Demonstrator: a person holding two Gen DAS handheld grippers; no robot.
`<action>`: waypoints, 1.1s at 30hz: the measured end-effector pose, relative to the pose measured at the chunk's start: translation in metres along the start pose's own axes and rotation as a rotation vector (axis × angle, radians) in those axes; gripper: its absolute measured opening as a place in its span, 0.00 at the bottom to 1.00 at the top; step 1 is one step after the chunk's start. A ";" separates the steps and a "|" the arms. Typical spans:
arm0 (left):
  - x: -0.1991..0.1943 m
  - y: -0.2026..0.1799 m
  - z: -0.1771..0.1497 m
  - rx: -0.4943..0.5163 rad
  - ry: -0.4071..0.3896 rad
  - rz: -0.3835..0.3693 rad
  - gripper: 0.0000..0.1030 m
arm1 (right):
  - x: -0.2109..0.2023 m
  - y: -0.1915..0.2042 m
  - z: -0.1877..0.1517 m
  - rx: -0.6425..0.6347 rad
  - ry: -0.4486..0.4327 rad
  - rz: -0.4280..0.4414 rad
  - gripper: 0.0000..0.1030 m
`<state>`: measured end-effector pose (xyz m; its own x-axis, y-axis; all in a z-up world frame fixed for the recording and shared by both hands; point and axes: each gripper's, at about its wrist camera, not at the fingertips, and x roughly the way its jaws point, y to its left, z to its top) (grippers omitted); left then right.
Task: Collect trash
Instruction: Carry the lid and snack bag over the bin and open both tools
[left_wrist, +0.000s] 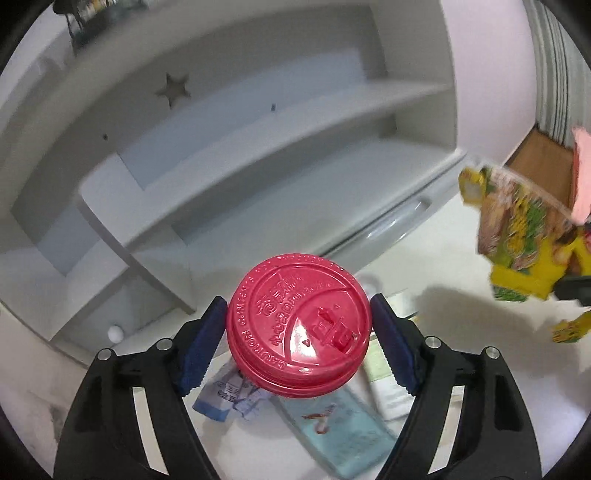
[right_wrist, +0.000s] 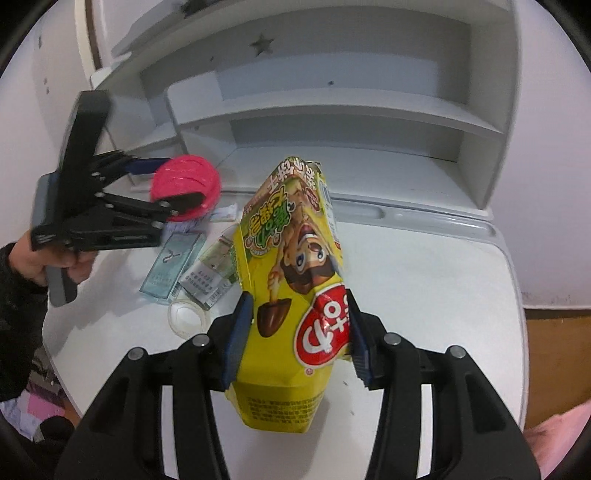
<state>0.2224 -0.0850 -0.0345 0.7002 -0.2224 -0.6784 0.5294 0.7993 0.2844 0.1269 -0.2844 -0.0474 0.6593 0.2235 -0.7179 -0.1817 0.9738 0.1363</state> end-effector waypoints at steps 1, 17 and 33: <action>-0.009 -0.007 0.003 0.000 -0.018 -0.012 0.74 | -0.006 -0.004 -0.003 0.015 -0.008 -0.008 0.46; -0.100 -0.273 0.043 0.133 -0.228 -0.490 0.74 | -0.181 -0.158 -0.182 0.486 -0.128 -0.458 0.46; -0.084 -0.514 -0.011 0.313 -0.119 -0.804 0.74 | -0.241 -0.254 -0.395 0.901 -0.025 -0.668 0.46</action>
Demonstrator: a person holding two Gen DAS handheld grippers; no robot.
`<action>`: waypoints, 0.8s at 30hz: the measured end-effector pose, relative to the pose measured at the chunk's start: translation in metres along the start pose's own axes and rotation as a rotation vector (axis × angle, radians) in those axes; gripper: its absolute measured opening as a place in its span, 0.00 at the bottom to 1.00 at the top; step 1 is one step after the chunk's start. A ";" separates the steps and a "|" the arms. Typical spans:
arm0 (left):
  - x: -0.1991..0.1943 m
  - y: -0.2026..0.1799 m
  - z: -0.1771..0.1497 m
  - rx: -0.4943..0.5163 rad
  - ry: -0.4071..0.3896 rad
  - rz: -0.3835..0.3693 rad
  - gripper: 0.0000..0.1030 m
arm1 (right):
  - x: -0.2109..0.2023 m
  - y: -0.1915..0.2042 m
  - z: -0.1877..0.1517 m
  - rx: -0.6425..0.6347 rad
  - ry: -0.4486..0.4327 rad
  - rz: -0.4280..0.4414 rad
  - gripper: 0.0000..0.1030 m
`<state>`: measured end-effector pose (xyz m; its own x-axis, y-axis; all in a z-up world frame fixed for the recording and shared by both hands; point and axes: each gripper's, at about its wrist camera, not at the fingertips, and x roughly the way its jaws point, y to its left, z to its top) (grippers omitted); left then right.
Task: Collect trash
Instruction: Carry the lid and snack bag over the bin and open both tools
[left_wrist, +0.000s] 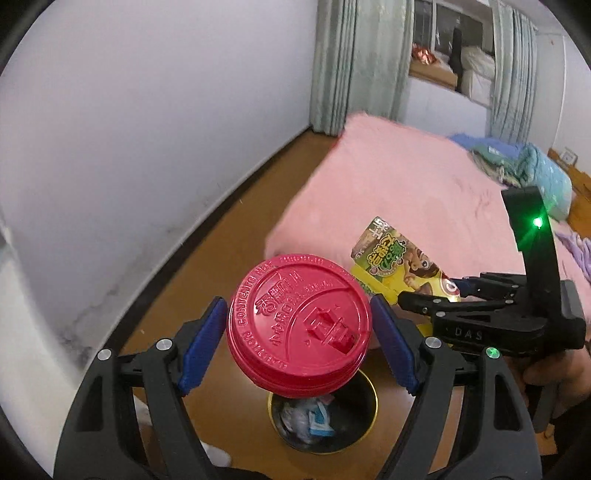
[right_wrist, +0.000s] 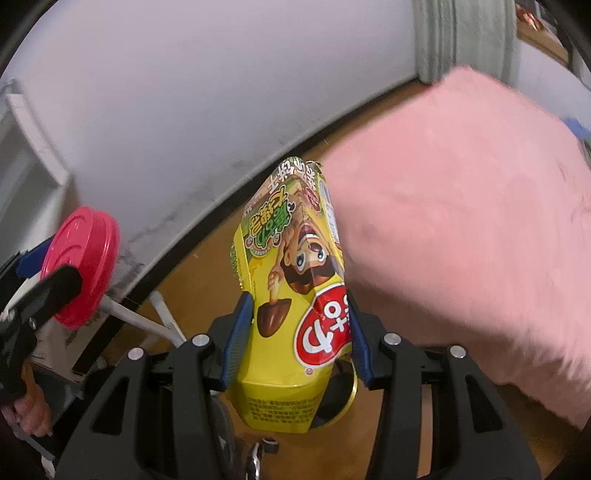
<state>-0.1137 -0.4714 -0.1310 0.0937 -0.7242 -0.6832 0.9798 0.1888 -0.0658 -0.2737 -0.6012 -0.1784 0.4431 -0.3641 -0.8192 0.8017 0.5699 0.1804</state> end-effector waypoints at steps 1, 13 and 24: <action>0.012 0.001 -0.004 -0.004 0.017 -0.009 0.74 | 0.009 -0.007 -0.004 0.010 0.019 -0.008 0.46; 0.165 0.014 -0.091 -0.094 0.299 -0.007 0.75 | 0.115 -0.045 -0.057 0.049 0.253 -0.050 0.46; 0.183 0.013 -0.107 -0.142 0.375 -0.054 0.75 | 0.148 -0.037 -0.082 0.049 0.361 -0.034 0.46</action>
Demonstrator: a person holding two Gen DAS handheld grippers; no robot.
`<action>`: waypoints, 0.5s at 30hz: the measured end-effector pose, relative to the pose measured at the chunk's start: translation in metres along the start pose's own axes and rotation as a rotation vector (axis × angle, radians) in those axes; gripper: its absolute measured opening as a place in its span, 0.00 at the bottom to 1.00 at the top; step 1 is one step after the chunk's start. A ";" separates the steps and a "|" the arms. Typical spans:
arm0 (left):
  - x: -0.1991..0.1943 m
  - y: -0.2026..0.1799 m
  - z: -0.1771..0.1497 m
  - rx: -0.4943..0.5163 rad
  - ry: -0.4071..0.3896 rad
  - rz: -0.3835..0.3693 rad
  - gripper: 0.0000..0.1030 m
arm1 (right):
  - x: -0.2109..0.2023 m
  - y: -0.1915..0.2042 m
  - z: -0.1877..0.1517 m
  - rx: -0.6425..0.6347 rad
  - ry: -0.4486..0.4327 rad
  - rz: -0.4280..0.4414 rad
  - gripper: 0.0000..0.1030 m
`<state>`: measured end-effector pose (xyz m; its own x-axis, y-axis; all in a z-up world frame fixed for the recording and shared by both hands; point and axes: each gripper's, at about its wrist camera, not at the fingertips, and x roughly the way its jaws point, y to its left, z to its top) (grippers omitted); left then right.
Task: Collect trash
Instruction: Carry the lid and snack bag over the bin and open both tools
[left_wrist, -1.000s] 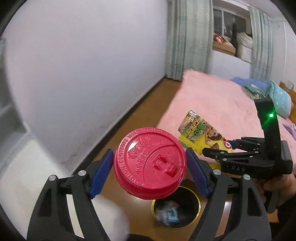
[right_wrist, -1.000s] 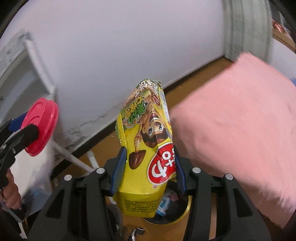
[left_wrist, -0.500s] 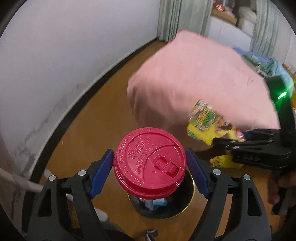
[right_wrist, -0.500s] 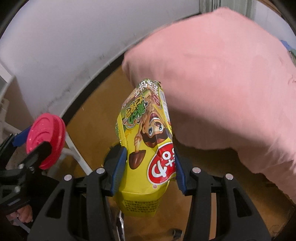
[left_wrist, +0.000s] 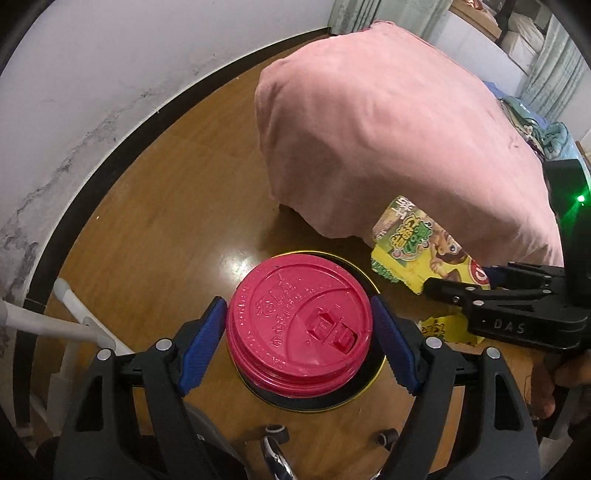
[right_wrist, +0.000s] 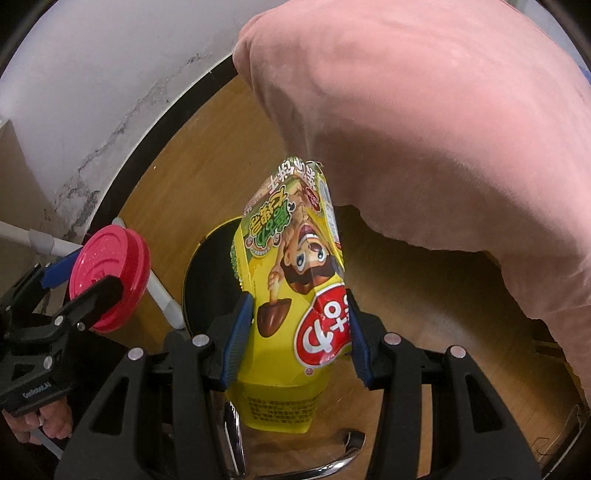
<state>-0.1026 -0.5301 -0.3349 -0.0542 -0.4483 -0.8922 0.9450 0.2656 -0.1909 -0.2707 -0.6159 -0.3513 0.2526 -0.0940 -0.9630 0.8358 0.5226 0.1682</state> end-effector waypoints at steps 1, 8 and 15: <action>0.000 -0.001 0.000 0.003 0.000 0.000 0.75 | 0.000 0.001 -0.001 0.000 0.001 0.002 0.46; -0.009 -0.002 -0.003 0.000 -0.003 -0.020 0.75 | -0.001 0.001 -0.004 -0.001 -0.002 0.000 0.47; -0.010 0.000 -0.004 -0.013 0.004 -0.039 0.75 | -0.002 0.005 -0.002 -0.008 -0.008 -0.003 0.47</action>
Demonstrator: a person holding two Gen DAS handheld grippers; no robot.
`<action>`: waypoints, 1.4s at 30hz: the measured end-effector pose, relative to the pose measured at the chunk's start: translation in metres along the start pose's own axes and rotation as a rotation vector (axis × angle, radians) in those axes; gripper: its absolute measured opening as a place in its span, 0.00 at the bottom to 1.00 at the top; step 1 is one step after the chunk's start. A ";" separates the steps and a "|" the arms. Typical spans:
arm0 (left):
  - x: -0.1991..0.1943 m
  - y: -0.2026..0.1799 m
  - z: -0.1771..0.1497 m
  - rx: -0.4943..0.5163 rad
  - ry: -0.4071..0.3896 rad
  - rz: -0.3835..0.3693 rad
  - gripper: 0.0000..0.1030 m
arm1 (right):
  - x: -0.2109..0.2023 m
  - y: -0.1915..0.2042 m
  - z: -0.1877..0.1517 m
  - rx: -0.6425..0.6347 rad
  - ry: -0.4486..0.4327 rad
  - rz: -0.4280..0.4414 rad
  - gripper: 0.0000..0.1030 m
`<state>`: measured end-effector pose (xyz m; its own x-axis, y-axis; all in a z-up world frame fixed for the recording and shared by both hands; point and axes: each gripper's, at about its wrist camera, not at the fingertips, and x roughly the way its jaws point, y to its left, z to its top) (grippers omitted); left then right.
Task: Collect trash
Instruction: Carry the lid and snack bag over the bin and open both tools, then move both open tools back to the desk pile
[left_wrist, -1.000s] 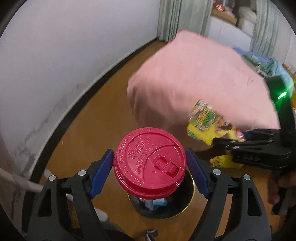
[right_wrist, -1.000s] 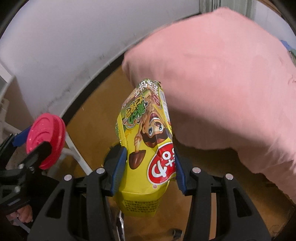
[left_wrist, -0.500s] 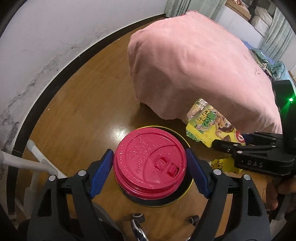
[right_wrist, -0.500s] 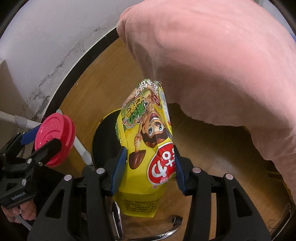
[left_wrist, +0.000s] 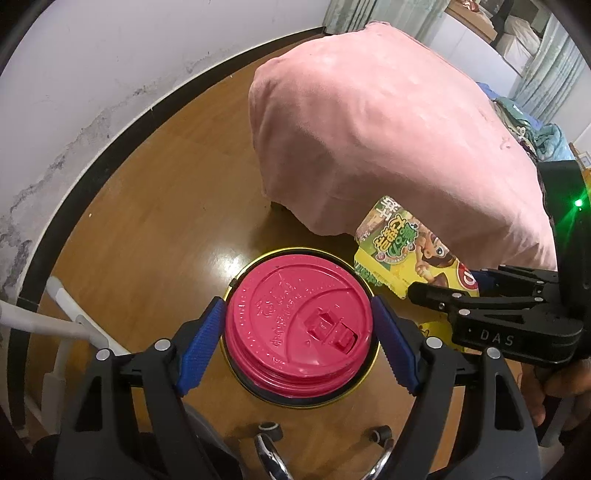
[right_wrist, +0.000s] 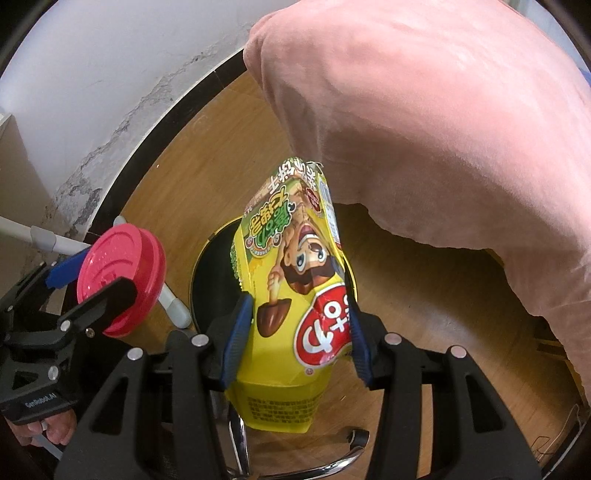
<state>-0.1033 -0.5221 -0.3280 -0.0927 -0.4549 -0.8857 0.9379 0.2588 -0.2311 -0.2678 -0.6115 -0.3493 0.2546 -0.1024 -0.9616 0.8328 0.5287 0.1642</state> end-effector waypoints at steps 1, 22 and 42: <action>-0.001 0.000 0.000 -0.001 -0.001 0.000 0.75 | 0.000 0.000 0.000 0.002 0.000 0.001 0.47; -0.004 -0.001 -0.003 -0.013 0.011 -0.011 0.87 | -0.001 -0.001 0.000 -0.002 0.000 0.032 0.55; -0.153 -0.071 -0.006 0.226 -0.179 -0.034 0.91 | -0.149 -0.016 0.016 0.000 -0.326 -0.054 0.82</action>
<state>-0.1582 -0.4662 -0.1788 -0.0840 -0.6088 -0.7889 0.9878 0.0533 -0.1463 -0.3113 -0.6182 -0.2047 0.3538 -0.3948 -0.8479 0.8495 0.5150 0.1146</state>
